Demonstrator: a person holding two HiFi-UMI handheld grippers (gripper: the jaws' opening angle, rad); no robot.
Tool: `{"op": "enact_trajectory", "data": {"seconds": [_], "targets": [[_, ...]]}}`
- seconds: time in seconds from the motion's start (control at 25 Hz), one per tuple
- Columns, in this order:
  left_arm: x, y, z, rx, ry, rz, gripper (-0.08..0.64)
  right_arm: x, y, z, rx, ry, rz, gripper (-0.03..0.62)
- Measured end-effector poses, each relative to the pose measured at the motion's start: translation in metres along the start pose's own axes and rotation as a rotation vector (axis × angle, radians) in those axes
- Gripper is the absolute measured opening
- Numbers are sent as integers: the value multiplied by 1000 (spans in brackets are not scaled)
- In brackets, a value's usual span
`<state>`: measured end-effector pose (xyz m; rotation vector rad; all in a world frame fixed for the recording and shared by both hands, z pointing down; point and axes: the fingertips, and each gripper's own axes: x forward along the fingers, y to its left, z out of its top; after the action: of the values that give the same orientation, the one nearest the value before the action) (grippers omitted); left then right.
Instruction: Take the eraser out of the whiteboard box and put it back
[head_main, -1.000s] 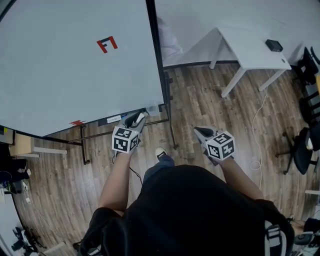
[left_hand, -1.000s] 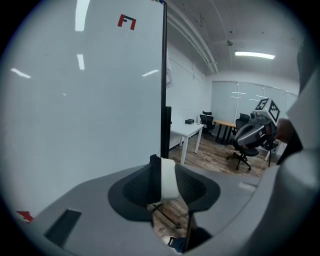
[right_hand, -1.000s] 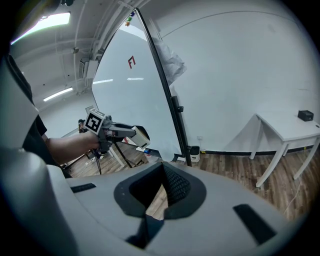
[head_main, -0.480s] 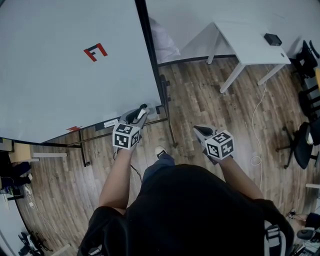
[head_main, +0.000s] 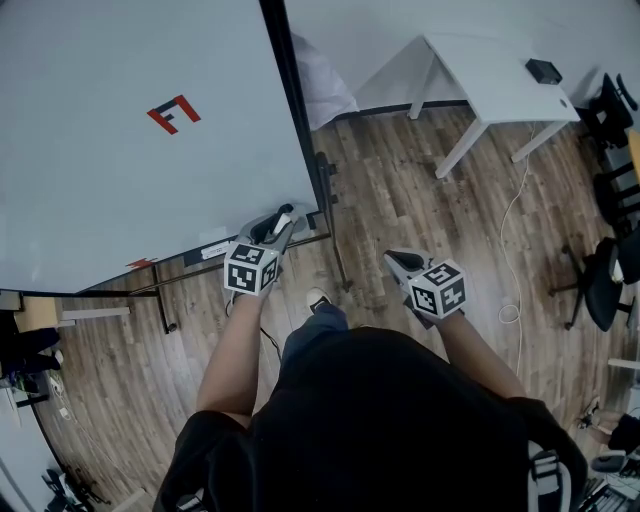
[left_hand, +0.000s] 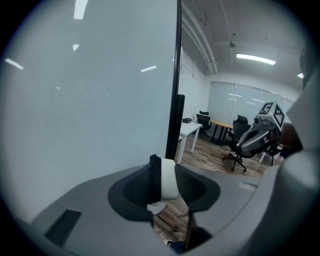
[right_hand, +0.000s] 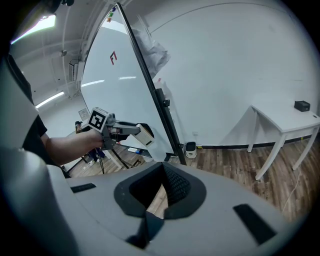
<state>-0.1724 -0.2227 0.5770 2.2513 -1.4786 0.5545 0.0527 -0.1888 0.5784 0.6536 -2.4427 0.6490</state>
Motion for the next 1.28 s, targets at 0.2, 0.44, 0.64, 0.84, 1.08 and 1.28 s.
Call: {"op": "enact_trajectory", "data": {"seconds": [0.2, 0.44, 0.64, 0.84, 1.08, 1.28], "targets": [[12, 3, -9, -10, 21, -17, 150, 7, -4, -4, 13, 18, -4, -5], [29, 4, -24, -9, 58, -37, 150, 16, -5, -11, 26, 37, -5, -5], [42, 7, -34, -20, 78, -52, 150, 22, -8, -15, 34, 53, -11, -5], [54, 11, -45, -34, 101, -69, 150, 30, -9, -16, 43, 67, -13, -5], [67, 12, -57, -36, 129, -86, 150, 35, -17, -13, 47, 70, -27, -5], [74, 13, -64, -38, 149, -96, 150, 37, -20, -11, 47, 76, -34, -5]]}}
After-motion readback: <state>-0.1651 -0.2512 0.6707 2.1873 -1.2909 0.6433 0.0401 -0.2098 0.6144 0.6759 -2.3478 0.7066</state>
